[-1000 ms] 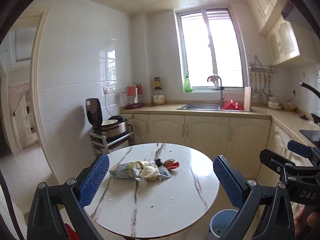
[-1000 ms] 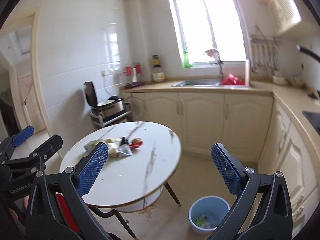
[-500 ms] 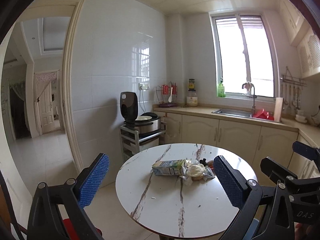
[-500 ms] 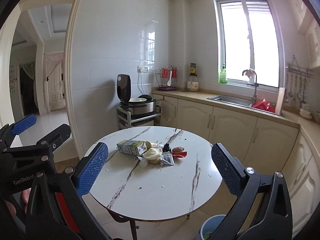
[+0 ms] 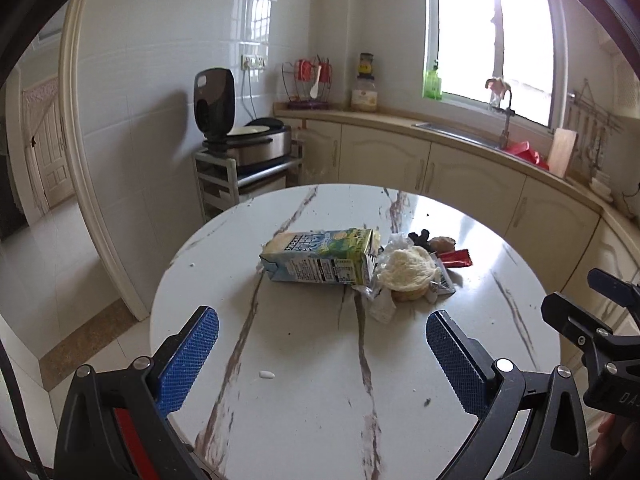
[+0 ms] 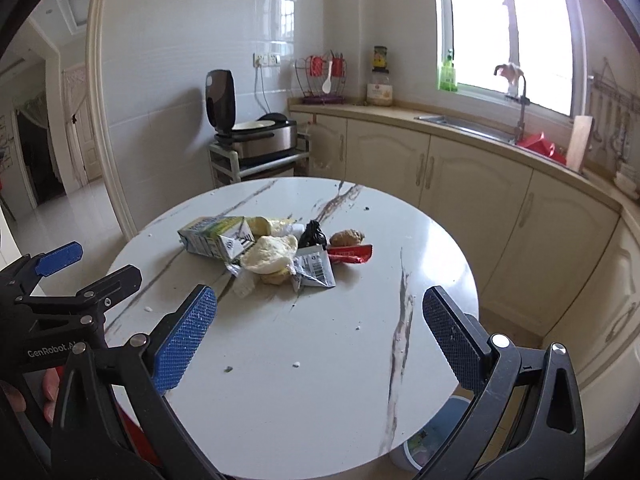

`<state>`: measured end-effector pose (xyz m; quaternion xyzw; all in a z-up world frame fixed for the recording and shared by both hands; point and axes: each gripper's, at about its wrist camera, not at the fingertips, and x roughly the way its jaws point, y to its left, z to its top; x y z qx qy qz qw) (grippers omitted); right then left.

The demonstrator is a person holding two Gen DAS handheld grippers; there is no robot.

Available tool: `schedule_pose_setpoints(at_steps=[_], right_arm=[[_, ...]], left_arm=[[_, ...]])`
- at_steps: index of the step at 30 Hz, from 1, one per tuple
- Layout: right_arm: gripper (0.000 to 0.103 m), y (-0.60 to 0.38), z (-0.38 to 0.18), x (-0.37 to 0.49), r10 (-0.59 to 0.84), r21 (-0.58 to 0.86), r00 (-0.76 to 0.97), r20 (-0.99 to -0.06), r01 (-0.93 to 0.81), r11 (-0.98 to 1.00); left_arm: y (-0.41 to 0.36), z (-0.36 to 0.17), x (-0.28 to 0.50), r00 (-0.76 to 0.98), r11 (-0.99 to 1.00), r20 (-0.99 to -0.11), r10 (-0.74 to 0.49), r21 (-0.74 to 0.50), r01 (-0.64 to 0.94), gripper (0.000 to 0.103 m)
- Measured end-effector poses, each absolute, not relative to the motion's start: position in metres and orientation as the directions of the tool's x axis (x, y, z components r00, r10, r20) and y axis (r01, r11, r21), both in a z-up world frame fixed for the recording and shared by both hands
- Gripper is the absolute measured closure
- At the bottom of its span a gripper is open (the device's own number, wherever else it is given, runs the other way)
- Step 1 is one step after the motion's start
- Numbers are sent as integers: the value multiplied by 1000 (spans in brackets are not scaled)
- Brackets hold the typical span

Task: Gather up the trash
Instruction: 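Grasp the blue-and-white milk carton with the left tool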

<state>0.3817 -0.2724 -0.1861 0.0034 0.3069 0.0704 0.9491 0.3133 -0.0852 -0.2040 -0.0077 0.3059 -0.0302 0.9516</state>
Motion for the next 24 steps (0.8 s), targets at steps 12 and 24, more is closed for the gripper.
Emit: schedule_pose_setpoints(at_steps=[12,24], right_arm=[[0,-290,-224,472,143,104,737,-661,-99,990],[0,-287,-236,479,167,118,706,-688,-118,986]], left_arm=[[-68,-181,485,691,984,-713,-119,-176,-13,1],[-68,-195,554,568,999,-822,31,8,-43,1]])
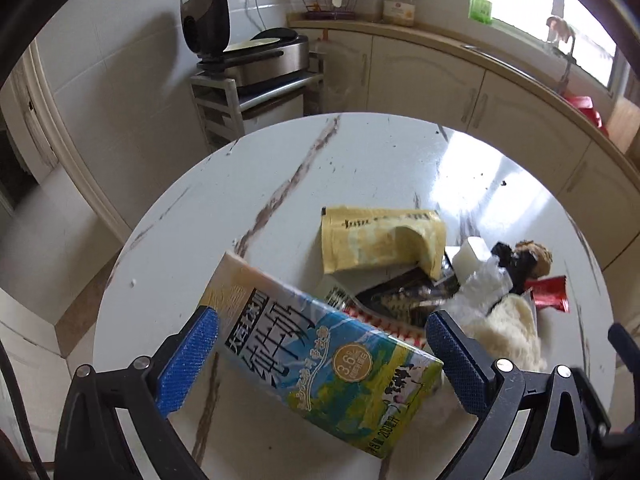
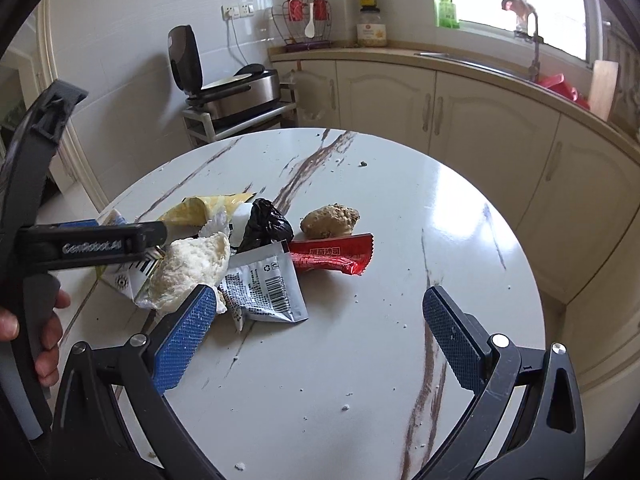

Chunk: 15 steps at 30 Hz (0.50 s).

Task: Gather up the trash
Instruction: 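Grasp the blue-and-white milk carton with the left tool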

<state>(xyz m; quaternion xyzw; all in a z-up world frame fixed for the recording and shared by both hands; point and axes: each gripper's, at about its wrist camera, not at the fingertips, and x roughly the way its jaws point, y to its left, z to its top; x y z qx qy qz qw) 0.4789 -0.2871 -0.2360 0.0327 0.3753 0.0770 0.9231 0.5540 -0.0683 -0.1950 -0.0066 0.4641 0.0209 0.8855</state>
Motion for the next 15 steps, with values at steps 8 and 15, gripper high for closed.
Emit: schedule_pose_setpoints(at_steps=[8,15], right_arm=[[0,-266,-232,471,191,124,704,-684,-145,982],[0,-251,-229,466,186,99,702,-687,-162,982]], left_arm=[[-17,-218,550,509,995,-859,48,-3,-99,1],[11,-221,551,542,992,-840,-28,-88,-85,57]])
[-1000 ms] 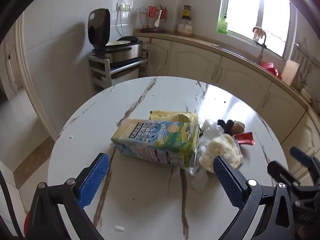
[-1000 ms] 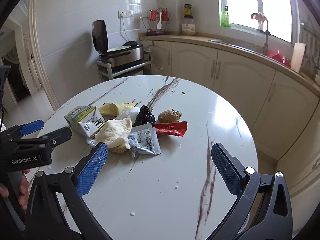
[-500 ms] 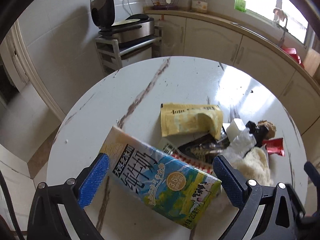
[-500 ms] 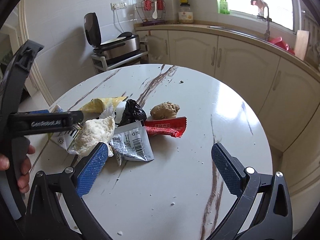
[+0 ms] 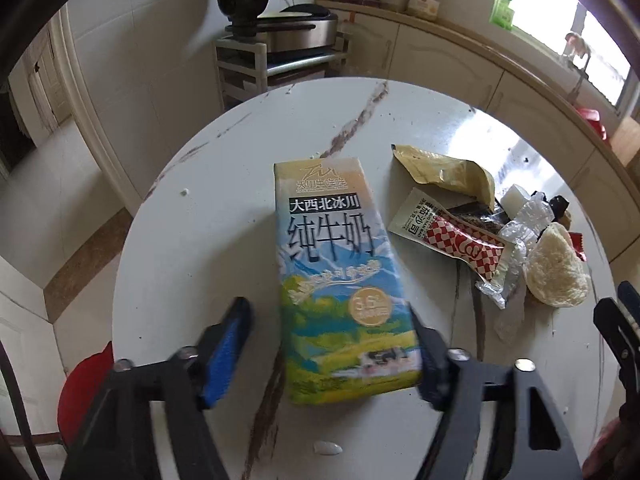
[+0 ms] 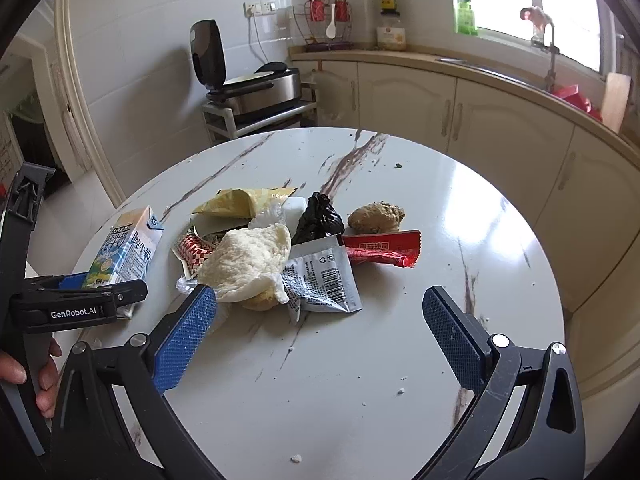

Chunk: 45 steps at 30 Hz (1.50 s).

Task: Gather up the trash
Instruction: 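Grasp the blue-and-white milk carton with the left tool, then grasp the white bread bun with the right tool while the left tool carries the carton toward the bin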

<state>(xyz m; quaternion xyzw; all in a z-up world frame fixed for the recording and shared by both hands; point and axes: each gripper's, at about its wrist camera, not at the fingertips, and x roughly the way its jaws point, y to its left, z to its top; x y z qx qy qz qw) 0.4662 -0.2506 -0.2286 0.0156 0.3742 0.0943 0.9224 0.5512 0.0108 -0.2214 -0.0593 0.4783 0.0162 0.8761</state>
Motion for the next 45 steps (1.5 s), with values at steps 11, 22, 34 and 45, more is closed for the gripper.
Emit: schedule_pose_setpoints(at_steps=[11,22,34,45], right_arm=[[0,-208,-239,499,213,76,676,-705,-227,971],[52,-223,-239,483,368,227,643,-672,-295,928],[53,-332,-177,392,372,300,772,-516,-244,922],[52,-506,-206,306,97,312,845,-526,86,946]], left_arm=[[50,-217,520,636,982,-761,-128,-186,-25,58],[46,-192,480,658,974,-725,-203,-219,59,58],[-33,-142,414,687,951,-659,-306,-185,246,58],[-214,-130,381,519,824,-704,-486,-170,541,58]])
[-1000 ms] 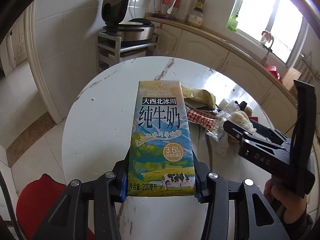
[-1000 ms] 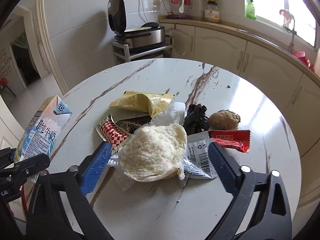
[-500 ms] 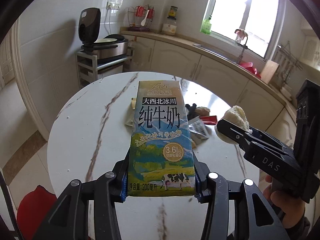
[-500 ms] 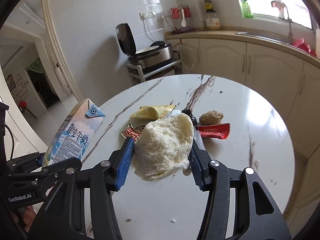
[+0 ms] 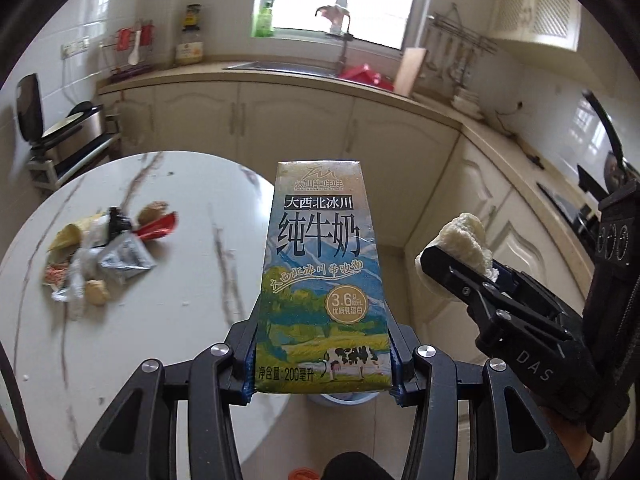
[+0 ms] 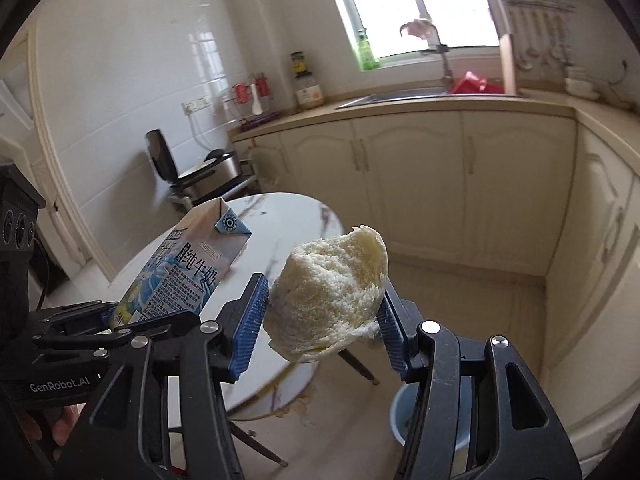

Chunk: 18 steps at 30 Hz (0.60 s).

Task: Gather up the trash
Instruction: 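Grasp the white bread bun with the right tool while the left tool carries the carton toward the bin, then open both tools over the blue bin to drop the carton and bun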

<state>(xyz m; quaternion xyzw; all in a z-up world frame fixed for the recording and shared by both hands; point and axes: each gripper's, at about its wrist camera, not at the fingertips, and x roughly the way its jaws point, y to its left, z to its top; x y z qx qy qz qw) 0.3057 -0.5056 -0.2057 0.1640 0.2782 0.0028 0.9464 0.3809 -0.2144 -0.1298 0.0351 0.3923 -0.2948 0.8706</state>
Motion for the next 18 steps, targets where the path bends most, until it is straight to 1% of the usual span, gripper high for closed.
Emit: schedule_pose_setpoints(at_steps=[3,6,11,14,16,17,18], right_arm=[[51,-546,-233,300,53,338,817,-574,176,925],[51,-575,-266,302,46,369,784,-619,239,898],[49,-614,-318,314,65,398,731,-679,292,869],[46,-630,-339,321,69,405,707,-704,320,856],[29,-634,-347,325,40,374,682,-730,350,858],[25,-636,-350,326,25,361,676,-737,361,860],[24,-639,-352,326,21,362,678,-735,365,857]], left_arm=[[-262,-142,381,464,788,-734,-496,-157,595,58],[-304,-161,387,410,760,-769,-490,-146,633,58],[-355,-208,409,339,751,-841,-421,-114,650,58],[-378,-231,423,310,752,-869,-386,-102,651,58],[-387,-244,431,287,751,-881,-377,-109,652,58],[-393,-249,437,278,751,-885,-374,-113,650,58],[-396,-254,440,277,753,-888,-368,-109,649,58]])
